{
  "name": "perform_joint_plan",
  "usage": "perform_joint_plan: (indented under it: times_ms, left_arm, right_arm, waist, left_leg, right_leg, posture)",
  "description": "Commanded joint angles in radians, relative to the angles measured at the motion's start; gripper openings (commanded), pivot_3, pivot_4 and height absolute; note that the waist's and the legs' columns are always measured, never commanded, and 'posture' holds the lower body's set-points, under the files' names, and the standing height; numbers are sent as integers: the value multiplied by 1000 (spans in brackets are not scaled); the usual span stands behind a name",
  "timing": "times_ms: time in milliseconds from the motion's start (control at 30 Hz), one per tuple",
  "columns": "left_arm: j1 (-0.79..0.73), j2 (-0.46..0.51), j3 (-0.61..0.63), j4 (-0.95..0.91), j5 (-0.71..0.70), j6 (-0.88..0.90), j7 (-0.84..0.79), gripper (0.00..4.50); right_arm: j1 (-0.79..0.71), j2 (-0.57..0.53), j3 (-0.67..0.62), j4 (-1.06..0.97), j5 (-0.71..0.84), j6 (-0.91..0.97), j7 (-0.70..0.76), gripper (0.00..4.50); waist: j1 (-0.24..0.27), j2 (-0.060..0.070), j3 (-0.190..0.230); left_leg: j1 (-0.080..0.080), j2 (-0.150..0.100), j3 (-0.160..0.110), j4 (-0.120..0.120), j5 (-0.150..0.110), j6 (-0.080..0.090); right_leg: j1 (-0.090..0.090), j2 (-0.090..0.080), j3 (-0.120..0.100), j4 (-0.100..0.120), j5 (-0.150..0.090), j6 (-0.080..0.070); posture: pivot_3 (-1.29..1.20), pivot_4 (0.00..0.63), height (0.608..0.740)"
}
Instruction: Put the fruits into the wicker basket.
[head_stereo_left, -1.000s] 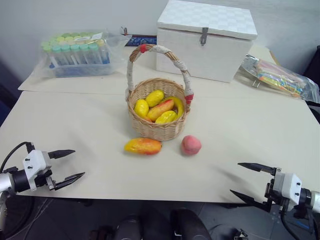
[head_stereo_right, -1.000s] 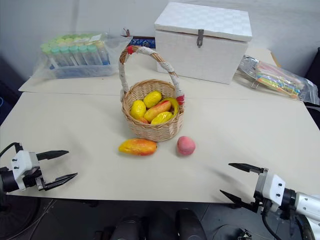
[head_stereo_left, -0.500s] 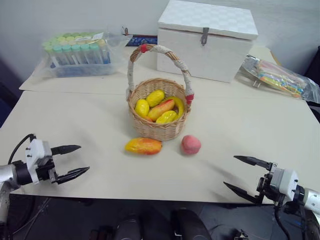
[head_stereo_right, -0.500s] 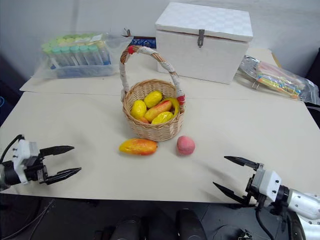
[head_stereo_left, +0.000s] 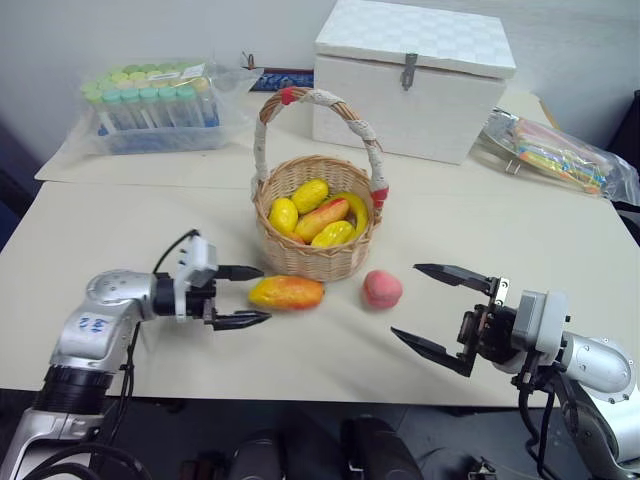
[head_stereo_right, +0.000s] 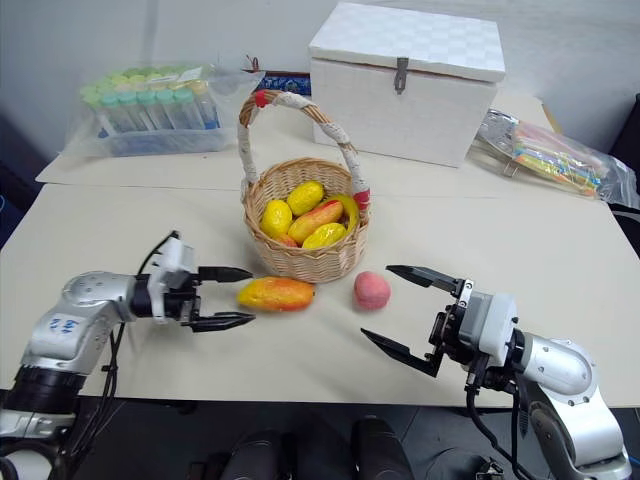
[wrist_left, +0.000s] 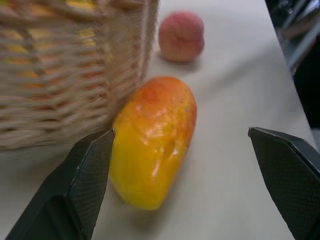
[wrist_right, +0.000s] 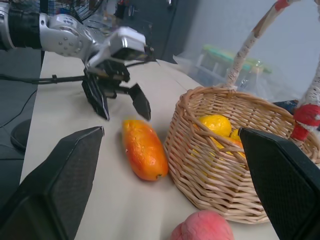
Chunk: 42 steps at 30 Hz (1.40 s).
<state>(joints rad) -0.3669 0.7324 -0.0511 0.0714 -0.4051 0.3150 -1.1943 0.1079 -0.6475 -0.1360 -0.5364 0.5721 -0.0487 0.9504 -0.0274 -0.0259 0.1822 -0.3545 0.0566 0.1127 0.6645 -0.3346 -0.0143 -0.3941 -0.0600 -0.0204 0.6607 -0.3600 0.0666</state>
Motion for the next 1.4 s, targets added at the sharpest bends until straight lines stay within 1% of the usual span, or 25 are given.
perform_joint_plan:
  times_ms: [33, 133, 167, 233, 333, 367, 500, 633, 700, 733, 800, 900, 967, 1067, 1133, 1233, 1300, 1400]
  left_arm:
    - [-22, -45, -38, 42, 68, -55, 36, 4500]
    - [-13, -105, -43, 39, 93, -109, 75, 3890]
    - [2, -110, -43, 24, 97, -112, 78, 3586]
    - [22, -110, -37, 5, 94, -108, 76, 2924]
    - [39, -96, 9, -8, 63, -99, 75, 2042]
    - [43, -88, 25, -13, 56, -97, 77, 1660]
    - [70, -65, 92, -53, -3, -103, 47, 422]
    - [110, -19, 143, -77, -48, -87, 2, 422]
    - [117, 9, 169, -86, -84, -45, -14, 422]
    - [119, 31, 178, -98, -105, -1, -19, 598]
    - [124, 65, 174, -116, -111, 20, -48, 997]
    - [109, 79, 157, -112, -83, -15, -65, 1953]
    - [79, 74, 132, -73, -34, -82, -71, 2600]
    - [9, 33, 86, 35, 44, -199, -62, 3540]
    - [-44, -22, 54, 111, 59, -233, -65, 4179]
    - [-90, -91, 11, 174, 79, -248, -71, 4179]
    - [-101, -117, -22, 196, 102, -265, -83, 4179]
    - [-108, -142, -53, 193, 99, -239, -106, 4179]
  right_arm:
    - [19, 19, -18, 11, -9, -48, 15, 4455]
    - [39, 35, -17, 22, -19, -76, 23, 4500]
    - [51, 44, -17, 24, -21, -84, 22, 4500]
    - [66, 53, -15, 24, -26, -94, 22, 4500]
    - [90, 61, -9, 27, -35, -108, 25, 4500]
    - [94, 63, -8, 29, -37, -111, 26, 4500]
    - [112, 70, -3, 53, -47, -129, 38, 4500]
    - [124, 70, -5, 75, -51, -144, 50, 4500]
    - [129, 71, -9, 89, -52, -151, 54, 4500]
    - [132, 71, -11, 103, -53, -159, 61, 4500]
    - [134, 70, -15, 121, -52, -173, 72, 4500]
    - [131, 67, -17, 132, -52, -180, 75, 4500]
    - [130, 66, -21, 135, -55, -184, 74, 4500]
    - [128, 61, -25, 136, -57, -185, 69, 4500]
    - [129, 56, -28, 130, -58, -179, 64, 4500]
    - [126, 48, -33, 103, -57, -158, 49, 4500]
    - [121, 42, -37, 67, -51, -131, 25, 4500]
    - [114, 39, -36, 25, -50, -91, -10, 4500]
  waist:
    - [1, 0, 0]
    - [2, 0, 0]
    - [2, 0, 0]
    - [1, 0, 0]
    - [-1, 0, 0]
    - [-1, 0, 0]
    - [0, 0, 0]
    - [0, 0, 0]
    - [0, 0, 0]
    - [0, 0, 0]
    - [0, 0, 0]
    - [1, 0, 0]
    - [3, 0, 0]
    - [5, 0, 0]
    - [6, 0, 0]
    - [5, 0, 0]
    - [0, 0, 0]
    - [-2, 0, 0]
  left_leg:
    - [0, 0, 0, 0, 0, 0]
    - [0, 0, 0, 1, 0, 0]
    - [0, 0, 0, 1, 0, 1]
    - [0, 0, 0, 1, 0, 1]
    - [1, 1, 0, 1, 0, 0]
    - [1, 1, 0, 1, 0, 0]
    - [1, 1, 0, 1, 0, 0]
    - [1, 1, 0, 1, 0, 0]
    - [1, 1, -1, 1, 0, 0]
    - [1, 1, -1, 1, 0, 0]
    - [1, 1, -1, 1, 0, 0]
    - [2, 0, 0, 1, 0, 0]
    - [2, 0, 0, 1, 0, 0]
    - [1, 0, 0, 1, 0, 0]
    - [2, 0, 0, 1, 0, 0]
    - [1, 0, 0, 2, 0, 0]
    - [1, 0, 0, 2, 0, 0]
    - [1, 1, 1, 2, 0, 0]
  right_leg:
    - [0, 0, 0, 0, 0, 0]
    - [1, 0, 0, 1, 0, 0]
    - [1, 0, 0, 1, 0, 0]
    - [1, 0, 0, 1, 0, 0]
    - [0, 0, 0, 1, 0, 0]
    - [0, 0, 0, 2, 0, 0]
    - [1, 0, 0, 2, 0, 0]
    - [1, 0, 0, 2, 0, 0]
    - [1, 0, 0, 2, 0, 0]
    - [1, 0, 0, 2, 0, 0]
    - [1, 0, 0, 2, 0, 0]
    - [1, 0, 0, 2, 0, 0]
    - [2, 0, 0, 1, 0, 0]
    - [2, 0, 0, 1, 0, 0]
    - [2, 0, 0, 1, 0, 0]
    - [2, 0, 0, 2, 0, 0]
    - [1, 0, 0, 2, 0, 1]
    - [0, 1, 1, 2, 0, 1]
  posture:
    - [0, 150, 740]
    - [0, 150, 740]
    - [0, 150, 740]
    - [0, 150, 740]
    - [0, 150, 740]
    - [0, 150, 740]
    - [0, 150, 740]
    - [0, 150, 740]
    - [0, 150, 740]
    - [0, 150, 740]
    - [0, 150, 740]
    - [0, 150, 740]
    - [0, 150, 740]
    - [0, 150, 740]
    - [0, 150, 740]
    - [0, 150, 740]
    - [0, 150, 740]
    - [0, 150, 740]
